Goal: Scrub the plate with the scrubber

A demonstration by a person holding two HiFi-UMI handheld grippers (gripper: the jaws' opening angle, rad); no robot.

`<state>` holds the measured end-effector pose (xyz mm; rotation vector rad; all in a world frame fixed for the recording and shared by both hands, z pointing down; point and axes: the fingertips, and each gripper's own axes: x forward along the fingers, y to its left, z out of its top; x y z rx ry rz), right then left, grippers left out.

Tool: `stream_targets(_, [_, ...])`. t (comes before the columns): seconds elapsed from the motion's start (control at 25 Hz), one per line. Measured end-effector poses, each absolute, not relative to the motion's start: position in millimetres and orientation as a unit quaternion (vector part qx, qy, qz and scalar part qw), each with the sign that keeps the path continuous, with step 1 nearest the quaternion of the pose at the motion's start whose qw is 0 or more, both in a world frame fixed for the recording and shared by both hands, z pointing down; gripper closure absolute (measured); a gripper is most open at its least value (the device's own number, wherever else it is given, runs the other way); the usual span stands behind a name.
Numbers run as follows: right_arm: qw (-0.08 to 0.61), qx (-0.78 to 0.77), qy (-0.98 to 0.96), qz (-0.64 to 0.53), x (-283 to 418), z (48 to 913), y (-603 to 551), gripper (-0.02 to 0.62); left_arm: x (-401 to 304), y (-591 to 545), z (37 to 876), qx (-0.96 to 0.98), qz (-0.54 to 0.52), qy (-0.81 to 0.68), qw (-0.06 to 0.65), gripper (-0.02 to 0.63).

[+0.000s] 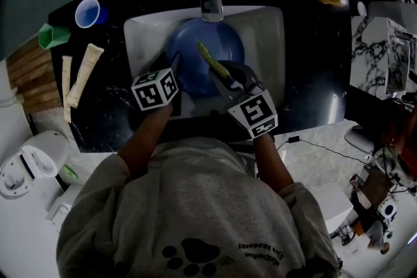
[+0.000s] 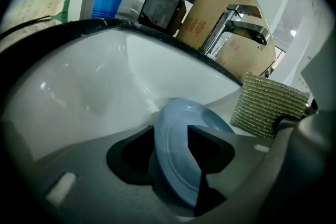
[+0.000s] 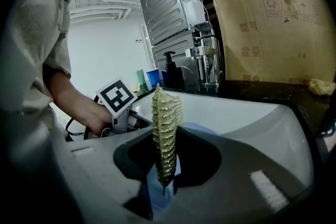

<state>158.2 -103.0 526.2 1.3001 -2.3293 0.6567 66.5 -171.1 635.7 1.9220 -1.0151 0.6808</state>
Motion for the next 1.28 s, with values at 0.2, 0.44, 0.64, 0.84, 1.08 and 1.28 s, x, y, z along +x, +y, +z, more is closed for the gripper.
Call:
stream_targets(0.2, [0.196, 0.471, -0.829, 0.230, 159.7, 522.3, -100.8, 0.523, 64.1, -173.8, 626.9, 0.779, 0.280, -0.408, 0.385, 0.383])
stream_targets(0.44, [0.204, 0.500, -0.812, 0.222, 168.1, 515.9, -99.9, 0.523, 69.6, -187.7, 590.5, 0.826, 0.254, -0.402, 0.302, 0.383])
stream_targets(0.64, [0.191, 0.540, -0.789, 0.222, 181.5, 506.1, -97.5, 0.522, 79.7, -181.4, 559.9, 0.864, 0.236, -0.373, 0.242, 0.463])
stream_targets(0.84, [0.197, 0.564, -0.773, 0.213, 186.1, 492.5, -86.9, 0.522, 76.6, -165.7, 532.7, 0.877, 0.220, -0.370, 0.215, 0.596])
stream_targets(1.08, [0.186, 0.597, -0.756, 0.192, 190.9, 473.0, -78.3, 0.522, 72.1, -150.2, 499.3, 0.891, 0.193, -0.363, 0.191, 0.601])
stream_targets(1.28, [0.149, 0.644, -0.733, 0.158, 201.4, 448.7, -73.0, 0.522, 71.5, -140.3, 462.2, 0.908, 0.161, -0.357, 0.149, 0.601])
